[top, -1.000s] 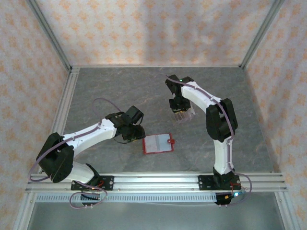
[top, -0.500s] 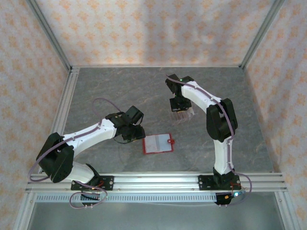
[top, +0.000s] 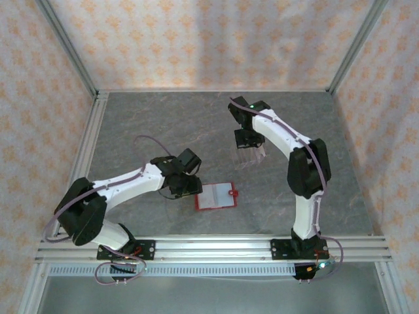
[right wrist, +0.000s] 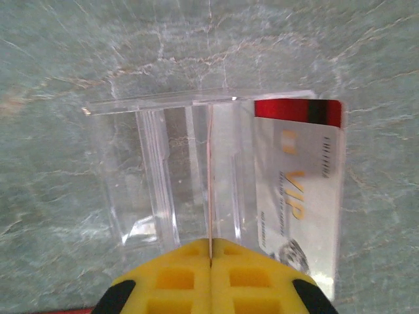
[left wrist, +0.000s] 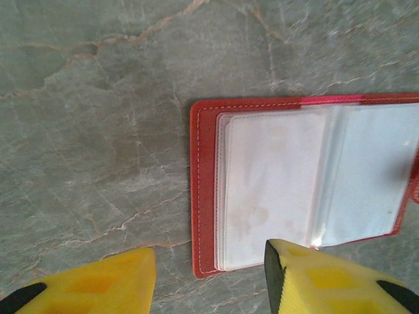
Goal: Put the credit cards into the card holder
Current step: Pick up the credit card from the storage box, then insert the credit card into the card slot.
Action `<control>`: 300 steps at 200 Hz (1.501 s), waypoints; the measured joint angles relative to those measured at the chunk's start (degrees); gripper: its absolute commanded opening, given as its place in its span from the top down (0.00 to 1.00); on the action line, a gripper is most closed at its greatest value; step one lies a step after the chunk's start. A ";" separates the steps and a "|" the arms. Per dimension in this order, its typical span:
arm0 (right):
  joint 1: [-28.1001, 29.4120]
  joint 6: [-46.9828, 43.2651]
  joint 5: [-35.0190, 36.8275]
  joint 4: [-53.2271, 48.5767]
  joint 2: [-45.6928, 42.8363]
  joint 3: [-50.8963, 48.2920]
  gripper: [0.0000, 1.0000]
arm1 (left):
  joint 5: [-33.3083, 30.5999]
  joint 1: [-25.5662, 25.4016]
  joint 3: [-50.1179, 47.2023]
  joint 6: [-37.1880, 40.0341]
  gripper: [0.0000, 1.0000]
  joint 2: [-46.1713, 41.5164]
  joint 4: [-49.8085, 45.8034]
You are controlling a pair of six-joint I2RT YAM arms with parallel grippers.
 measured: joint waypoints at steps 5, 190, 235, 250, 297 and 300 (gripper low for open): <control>0.00 0.02 -0.17 0.04 -1.18 -0.13 1.00 | -0.13 -0.26 0.33 0.02 0.51 0.76 0.00; 8.44 20.24 -31.30 54.55 -38.49 -61.05 0.99 | -5.31 -3.96 6.82 2.51 0.59 13.70 -0.46; 9.40 25.40 -32.87 67.69 -37.53 -67.45 0.99 | -5.35 -3.96 6.05 2.32 0.62 13.66 0.02; 9.57 26.03 -33.05 70.49 -36.68 -68.43 0.99 | -5.35 -3.96 6.03 2.29 0.63 13.66 0.11; 10.03 27.23 -33.81 77.75 -33.81 -70.47 0.99 | -5.35 -3.96 6.03 2.29 0.63 13.66 0.13; 10.12 27.26 -33.83 78.18 -33.53 -70.64 0.99 | -5.35 -3.96 6.03 2.29 0.63 13.66 0.13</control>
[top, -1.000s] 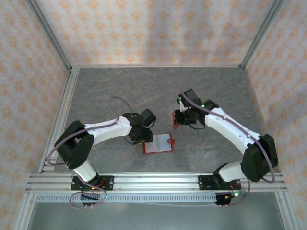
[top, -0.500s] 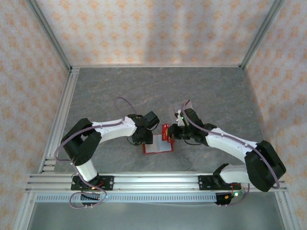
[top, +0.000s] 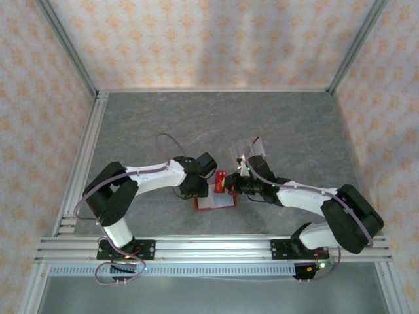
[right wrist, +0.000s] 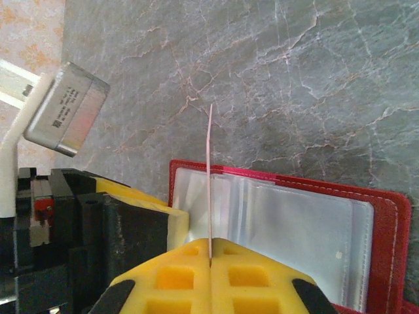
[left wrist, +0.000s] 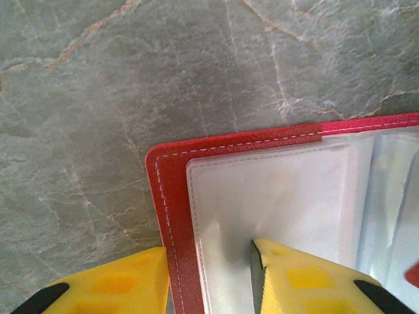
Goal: Put the credit cards into the card holder
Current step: Insert the credit card into the card slot.
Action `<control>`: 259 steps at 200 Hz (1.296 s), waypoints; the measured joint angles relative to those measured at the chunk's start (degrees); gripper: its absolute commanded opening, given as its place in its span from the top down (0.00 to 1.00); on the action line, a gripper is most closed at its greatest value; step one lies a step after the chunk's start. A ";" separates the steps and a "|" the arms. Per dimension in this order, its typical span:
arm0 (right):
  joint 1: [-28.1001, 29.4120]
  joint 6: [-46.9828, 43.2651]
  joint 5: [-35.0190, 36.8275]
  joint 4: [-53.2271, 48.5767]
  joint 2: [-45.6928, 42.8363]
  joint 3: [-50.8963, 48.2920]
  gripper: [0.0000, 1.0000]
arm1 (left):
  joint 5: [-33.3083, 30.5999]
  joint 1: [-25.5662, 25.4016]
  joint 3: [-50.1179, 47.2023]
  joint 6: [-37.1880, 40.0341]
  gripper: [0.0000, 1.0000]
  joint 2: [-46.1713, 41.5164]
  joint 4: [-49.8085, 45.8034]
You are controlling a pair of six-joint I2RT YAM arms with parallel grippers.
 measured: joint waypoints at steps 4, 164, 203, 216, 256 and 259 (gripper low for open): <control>0.04 0.02 -0.07 0.37 0.28 -0.17 0.99 | 0.00 0.00 0.00 0.00 0.63 0.00 0.00; 0.74 0.63 -0.79 7.06 5.38 -0.98 1.00 | 0.02 0.00 -0.79 -0.46 0.64 -0.42 0.94; 0.96 0.26 -0.20 4.87 3.04 -0.98 1.00 | 0.02 0.00 -1.03 -0.48 0.63 -0.55 1.22; 1.09 0.15 -0.20 4.72 2.54 -0.98 1.00 | 0.02 0.00 -1.03 -0.48 0.64 -0.55 1.25; 1.11 -0.11 -0.22 4.46 2.73 -0.92 1.00 | 0.02 0.00 -1.36 -0.66 0.64 -0.79 1.55; 1.11 -0.17 -0.24 4.46 2.84 -0.87 1.00 | 0.02 0.00 -1.36 -0.66 0.64 -0.76 1.57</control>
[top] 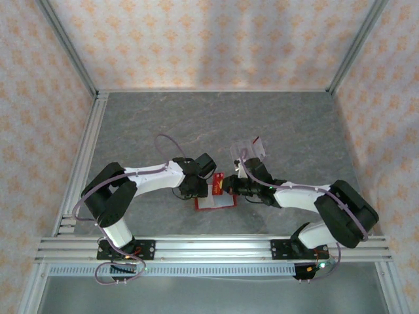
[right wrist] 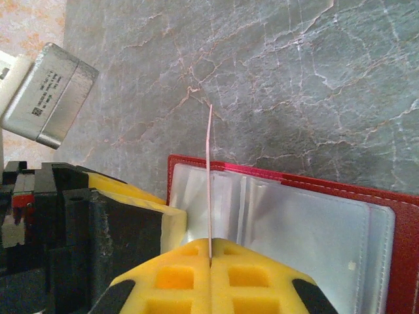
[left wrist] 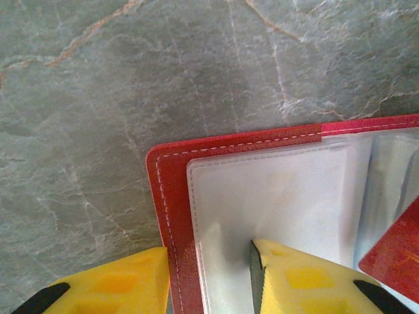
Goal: Put the credit cards into the card holder
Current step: Insert the credit card into the card slot.
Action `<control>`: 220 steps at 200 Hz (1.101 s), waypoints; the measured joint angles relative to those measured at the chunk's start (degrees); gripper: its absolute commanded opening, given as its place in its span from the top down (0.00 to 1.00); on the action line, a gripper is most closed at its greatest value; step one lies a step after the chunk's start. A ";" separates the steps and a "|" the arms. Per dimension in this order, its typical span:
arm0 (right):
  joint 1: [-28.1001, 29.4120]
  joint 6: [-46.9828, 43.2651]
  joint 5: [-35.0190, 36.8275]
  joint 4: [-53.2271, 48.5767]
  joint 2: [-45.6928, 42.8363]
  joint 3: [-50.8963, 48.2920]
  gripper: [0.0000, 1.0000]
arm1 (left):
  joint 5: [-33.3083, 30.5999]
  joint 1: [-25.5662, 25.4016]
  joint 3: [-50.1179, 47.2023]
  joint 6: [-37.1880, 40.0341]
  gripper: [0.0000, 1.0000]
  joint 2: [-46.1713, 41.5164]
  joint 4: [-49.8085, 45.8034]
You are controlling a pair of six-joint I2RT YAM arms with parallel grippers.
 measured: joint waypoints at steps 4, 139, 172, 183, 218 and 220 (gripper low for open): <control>0.00 -0.09 0.02 0.02 0.17 0.04 1.00 | 0.00 0.00 0.00 0.00 0.64 -0.02 0.00; -0.02 -1.42 -1.86 -0.02 5.77 2.60 1.00 | 0.00 0.00 -0.04 -0.22 0.63 -0.04 0.04; 0.00 -1.62 -3.10 0.09 6.01 2.36 1.00 | 0.02 0.00 -0.02 -0.22 0.63 -0.04 0.02; -0.02 -1.81 -3.45 0.04 6.01 2.10 1.00 | 0.02 0.00 -0.02 -0.22 0.63 -0.04 0.04; 0.00 -3.26 -4.74 -1.90 5.88 1.88 1.00 | 0.04 0.00 -0.02 -0.22 0.63 -0.04 0.02; 0.00 -3.32 -4.81 -2.01 5.88 1.88 1.00 | 0.02 0.00 -0.02 -0.22 0.63 -0.04 0.04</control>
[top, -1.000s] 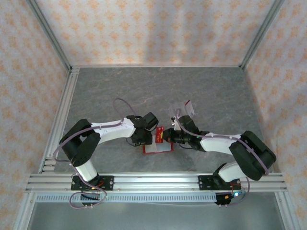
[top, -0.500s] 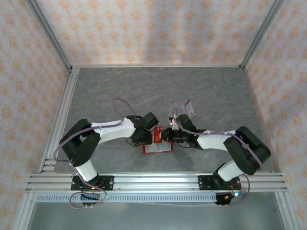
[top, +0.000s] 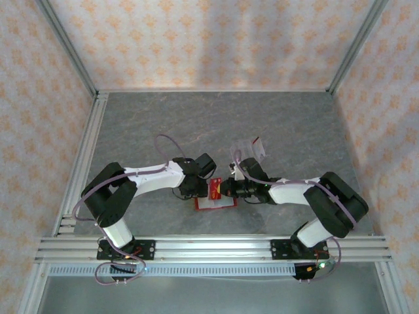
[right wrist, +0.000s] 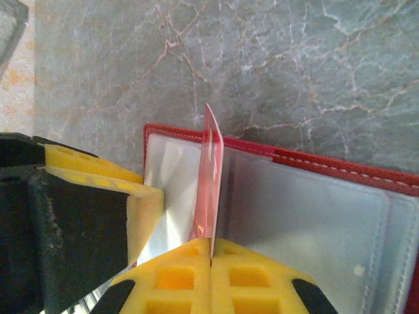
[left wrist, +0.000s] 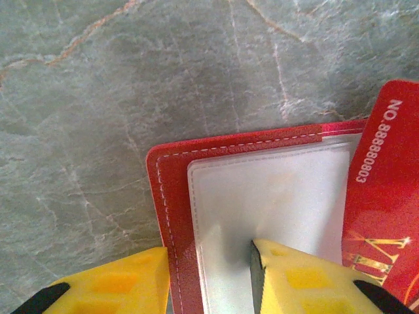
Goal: Put the credit cards into the card holder
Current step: Insert the credit card into the card slot.
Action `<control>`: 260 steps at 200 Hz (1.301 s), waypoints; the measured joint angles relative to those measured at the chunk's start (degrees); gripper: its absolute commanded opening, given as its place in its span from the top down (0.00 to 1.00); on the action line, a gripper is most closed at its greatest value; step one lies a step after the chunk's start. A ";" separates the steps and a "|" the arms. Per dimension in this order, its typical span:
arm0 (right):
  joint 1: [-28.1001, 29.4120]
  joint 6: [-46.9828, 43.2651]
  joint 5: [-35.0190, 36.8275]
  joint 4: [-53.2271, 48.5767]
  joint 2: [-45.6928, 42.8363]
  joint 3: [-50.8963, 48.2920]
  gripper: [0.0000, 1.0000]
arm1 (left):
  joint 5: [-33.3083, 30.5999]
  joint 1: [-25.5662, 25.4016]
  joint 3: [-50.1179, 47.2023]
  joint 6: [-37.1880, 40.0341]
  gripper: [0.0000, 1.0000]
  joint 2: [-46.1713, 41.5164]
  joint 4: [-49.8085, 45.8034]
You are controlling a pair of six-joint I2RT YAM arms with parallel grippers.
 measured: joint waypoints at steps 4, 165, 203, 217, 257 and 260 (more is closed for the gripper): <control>0.00 -0.17 -0.20 -0.37 -0.04 0.00 1.00 | 0.02 0.00 0.00 0.00 0.63 0.00 0.00; 0.63 -4.28 -6.16 -8.44 4.66 4.37 1.00 | 0.17 0.00 0.00 0.00 0.63 0.02 0.00; 0.85 -3.58 -6.38 -8.22 6.08 5.51 1.00 | 0.17 0.00 0.00 0.00 0.63 0.02 -0.02; 0.96 -3.17 -6.36 -8.09 6.51 5.90 1.00 | 0.17 0.00 0.00 0.00 0.63 -0.04 -0.02; 1.62 -1.68 -6.32 -6.93 7.69 6.45 1.00 | -0.37 0.04 -0.52 -0.02 0.63 -0.81 -0.39; 1.64 -1.64 -6.29 -6.91 7.69 6.45 1.00 | -0.46 0.04 -0.57 -0.02 0.63 -0.87 -0.44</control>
